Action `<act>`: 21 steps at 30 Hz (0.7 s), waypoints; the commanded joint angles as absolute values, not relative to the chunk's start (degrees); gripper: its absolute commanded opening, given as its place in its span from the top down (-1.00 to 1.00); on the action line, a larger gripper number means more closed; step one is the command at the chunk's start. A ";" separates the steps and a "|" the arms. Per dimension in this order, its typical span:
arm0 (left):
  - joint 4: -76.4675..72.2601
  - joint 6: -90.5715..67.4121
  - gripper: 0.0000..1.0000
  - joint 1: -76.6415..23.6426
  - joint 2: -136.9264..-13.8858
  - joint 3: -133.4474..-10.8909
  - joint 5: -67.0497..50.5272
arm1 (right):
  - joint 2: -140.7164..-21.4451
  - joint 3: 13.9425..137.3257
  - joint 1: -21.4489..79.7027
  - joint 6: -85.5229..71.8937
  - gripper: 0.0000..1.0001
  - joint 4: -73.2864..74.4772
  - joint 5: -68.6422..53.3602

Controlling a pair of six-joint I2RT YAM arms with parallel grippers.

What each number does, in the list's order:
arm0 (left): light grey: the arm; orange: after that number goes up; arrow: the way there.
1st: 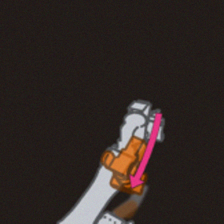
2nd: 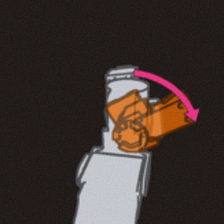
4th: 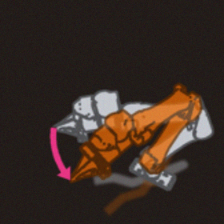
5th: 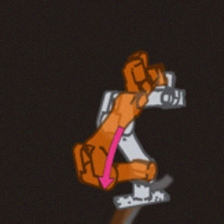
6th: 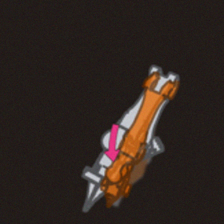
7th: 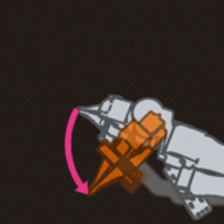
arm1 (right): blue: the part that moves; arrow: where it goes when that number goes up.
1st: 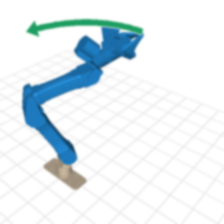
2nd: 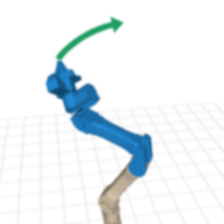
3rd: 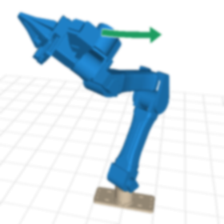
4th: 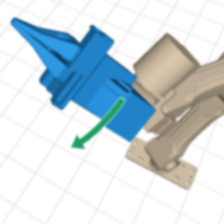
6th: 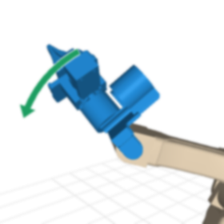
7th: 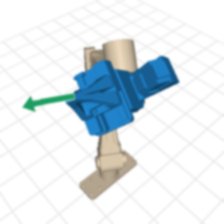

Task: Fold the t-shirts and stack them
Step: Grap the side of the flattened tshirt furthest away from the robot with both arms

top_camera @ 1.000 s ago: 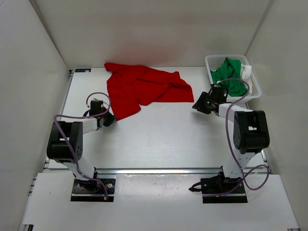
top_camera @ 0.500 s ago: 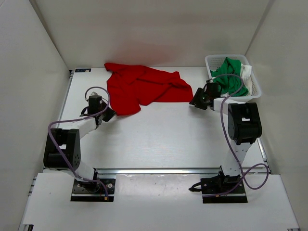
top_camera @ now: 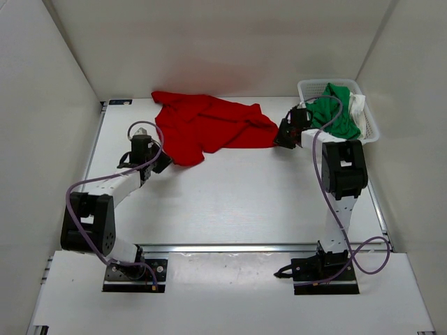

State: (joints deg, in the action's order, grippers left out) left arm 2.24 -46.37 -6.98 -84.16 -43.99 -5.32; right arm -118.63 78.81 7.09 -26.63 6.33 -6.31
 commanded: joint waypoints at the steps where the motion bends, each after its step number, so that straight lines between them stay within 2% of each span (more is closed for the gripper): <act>1: 2.20 -45.00 1.00 -8.61 -79.90 -47.19 -4.75 | -121.89 83.31 8.00 -25.67 0.35 15.10 -0.45; 10: 1.32 -45.44 1.00 -9.84 -76.73 -46.41 -6.85 | -125.41 90.42 9.76 -24.00 0.37 24.34 7.47; 12: 1.06 -45.26 1.00 -9.93 -76.03 -46.23 -6.77 | -126.30 91.31 10.02 -23.82 0.47 25.14 7.56; 13: 1.05 -45.09 1.00 -10.19 -76.37 -46.58 -6.85 | -126.39 90.80 9.85 -23.99 0.60 25.57 7.47; 18: 1.49 -45.09 1.00 -9.50 -76.72 -47.46 -7.38 | -125.42 90.26 9.84 -24.35 1.00 24.44 6.33; 21: 2.02 -45.17 1.00 -8.88 -75.94 -49.12 -7.82 | -122.97 90.44 10.46 -23.56 1.00 25.74 6.24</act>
State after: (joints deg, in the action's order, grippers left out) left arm 1.89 -45.87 -9.50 -78.28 -45.82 -6.59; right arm -123.81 90.67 10.02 -24.36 20.64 5.34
